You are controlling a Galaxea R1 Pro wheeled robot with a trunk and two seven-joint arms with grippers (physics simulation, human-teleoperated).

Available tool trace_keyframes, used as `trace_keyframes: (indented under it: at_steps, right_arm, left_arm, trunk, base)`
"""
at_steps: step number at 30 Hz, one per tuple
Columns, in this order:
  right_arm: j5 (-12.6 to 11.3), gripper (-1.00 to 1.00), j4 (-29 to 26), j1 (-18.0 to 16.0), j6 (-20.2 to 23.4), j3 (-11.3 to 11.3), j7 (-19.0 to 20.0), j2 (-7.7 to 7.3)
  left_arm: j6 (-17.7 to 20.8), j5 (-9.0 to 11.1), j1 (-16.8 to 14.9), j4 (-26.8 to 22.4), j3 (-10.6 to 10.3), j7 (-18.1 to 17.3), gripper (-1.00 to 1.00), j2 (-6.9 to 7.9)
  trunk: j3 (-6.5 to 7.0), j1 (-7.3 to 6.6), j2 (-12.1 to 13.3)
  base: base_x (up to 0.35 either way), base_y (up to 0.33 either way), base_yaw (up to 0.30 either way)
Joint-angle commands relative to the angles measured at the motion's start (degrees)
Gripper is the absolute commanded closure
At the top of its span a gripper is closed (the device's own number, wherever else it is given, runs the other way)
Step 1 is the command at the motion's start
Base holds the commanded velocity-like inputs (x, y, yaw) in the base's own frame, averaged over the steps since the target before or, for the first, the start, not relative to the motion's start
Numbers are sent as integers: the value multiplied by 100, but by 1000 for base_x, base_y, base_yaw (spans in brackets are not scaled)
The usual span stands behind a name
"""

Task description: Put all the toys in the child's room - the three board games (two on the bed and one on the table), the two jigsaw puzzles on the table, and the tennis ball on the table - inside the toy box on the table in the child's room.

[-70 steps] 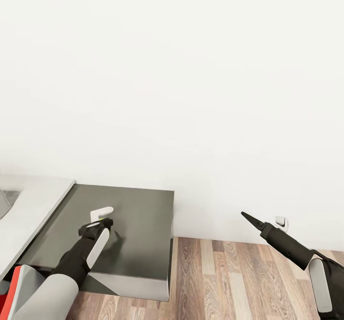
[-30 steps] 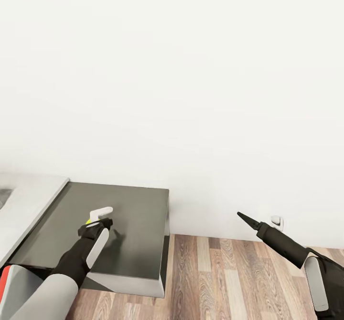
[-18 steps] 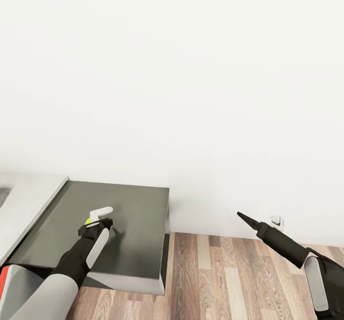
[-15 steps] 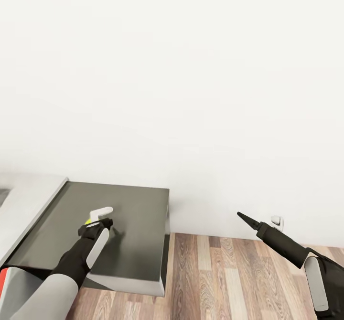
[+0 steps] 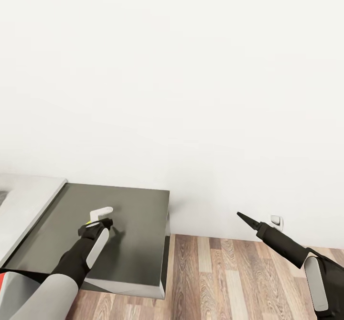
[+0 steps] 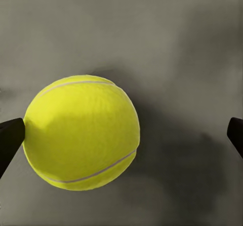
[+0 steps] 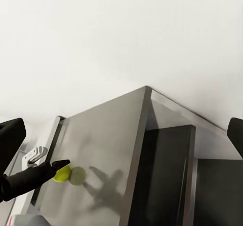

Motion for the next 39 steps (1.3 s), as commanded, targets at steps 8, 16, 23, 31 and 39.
trace_keyframes:
  at_steps: [8, 16, 23, 31, 39]
  right_arm:
    - [-13, -100, 4, -5, 33, -5, 9, 0]
    - [-14, -100, 8, -4, 33, -5, 9, 0]
    - [-14, -100, 8, -4, 33, -5, 9, 0]
    - [-16, -100, 8, -4, 33, -5, 9, 0]
    - [-16, -100, 8, -4, 33, -5, 9, 0]
  left_arm:
    - [19, 50, -4, -8, -32, 54, -100, 12]
    - [19, 50, -4, -8, -32, 54, -100, 7]
    - [19, 50, -4, -8, -32, 54, -100, 2]
    - [19, 50, -4, -8, -32, 54, -100, 4]
    - [19, 50, -4, -8, -32, 54, -100, 3]
  trunk:
    - [-10, 3, -11]
    - [-10, 3, -11]
    - [-10, 3, -11]
    - [-10, 3, -11]
    - [-10, 3, -11]
  base:
    - [0, 0, 0]
    - [0, 48, 0]
    - [0, 17, 0]
    - [0, 1, 0]
    - [0, 0, 0]
